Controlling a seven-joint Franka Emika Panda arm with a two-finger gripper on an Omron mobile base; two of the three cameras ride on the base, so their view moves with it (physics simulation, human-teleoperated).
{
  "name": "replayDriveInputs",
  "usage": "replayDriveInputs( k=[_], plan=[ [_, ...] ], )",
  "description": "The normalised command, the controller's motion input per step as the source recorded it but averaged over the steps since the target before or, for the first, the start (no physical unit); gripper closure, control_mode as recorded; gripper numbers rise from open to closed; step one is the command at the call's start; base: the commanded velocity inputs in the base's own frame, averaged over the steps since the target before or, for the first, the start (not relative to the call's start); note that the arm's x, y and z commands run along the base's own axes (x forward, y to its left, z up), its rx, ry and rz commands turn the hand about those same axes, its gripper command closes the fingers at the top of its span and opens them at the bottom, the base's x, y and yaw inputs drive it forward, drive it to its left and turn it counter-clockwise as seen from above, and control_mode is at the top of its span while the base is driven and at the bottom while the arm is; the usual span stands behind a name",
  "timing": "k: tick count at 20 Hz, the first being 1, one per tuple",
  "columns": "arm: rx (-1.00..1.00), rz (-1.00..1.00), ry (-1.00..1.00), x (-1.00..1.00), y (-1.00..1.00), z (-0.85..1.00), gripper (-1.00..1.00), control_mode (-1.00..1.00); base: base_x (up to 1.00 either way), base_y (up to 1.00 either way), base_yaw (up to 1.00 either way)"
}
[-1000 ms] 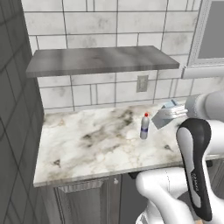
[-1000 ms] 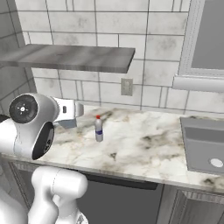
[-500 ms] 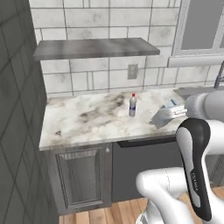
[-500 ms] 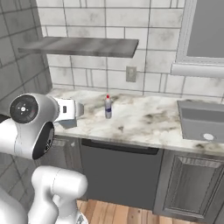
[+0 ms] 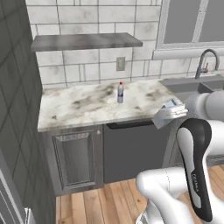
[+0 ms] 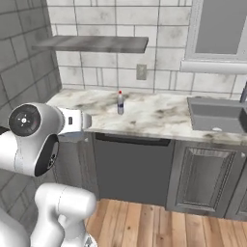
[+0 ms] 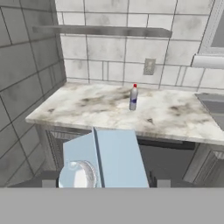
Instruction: Move the drinks to the dining counter.
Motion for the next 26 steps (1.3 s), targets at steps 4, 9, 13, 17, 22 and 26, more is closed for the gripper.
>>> replayDriveInputs(
  k=[4, 9, 13, 17, 22, 26],
  plan=[
    [0.00, 0.00, 0.00, 0.00, 0.00, 0.00, 1.00, 1.00, -0.17, -0.30, -0.28],
    [0.00, 0.00, 0.00, 0.00, 0.00, 0.00, 1.00, 1.00, -0.04, -0.41, -0.36],
    [0.00, 0.00, 0.00, 0.00, 0.00, 0.00, 1.00, 1.00, 0.00, -0.46, -0.40],
    [0.00, 0.00, 0.00, 0.00, 0.00, 0.00, 1.00, 1.00, 0.00, -0.46, -0.42],
    [0.00, 0.00, 0.00, 0.00, 0.00, 0.00, 1.00, 1.00, -0.02, -0.42, -0.41],
    [0.00, 0.00, 0.00, 0.00, 0.00, 0.00, 1.00, 1.00, -0.07, -0.40, -0.40]
  ],
)
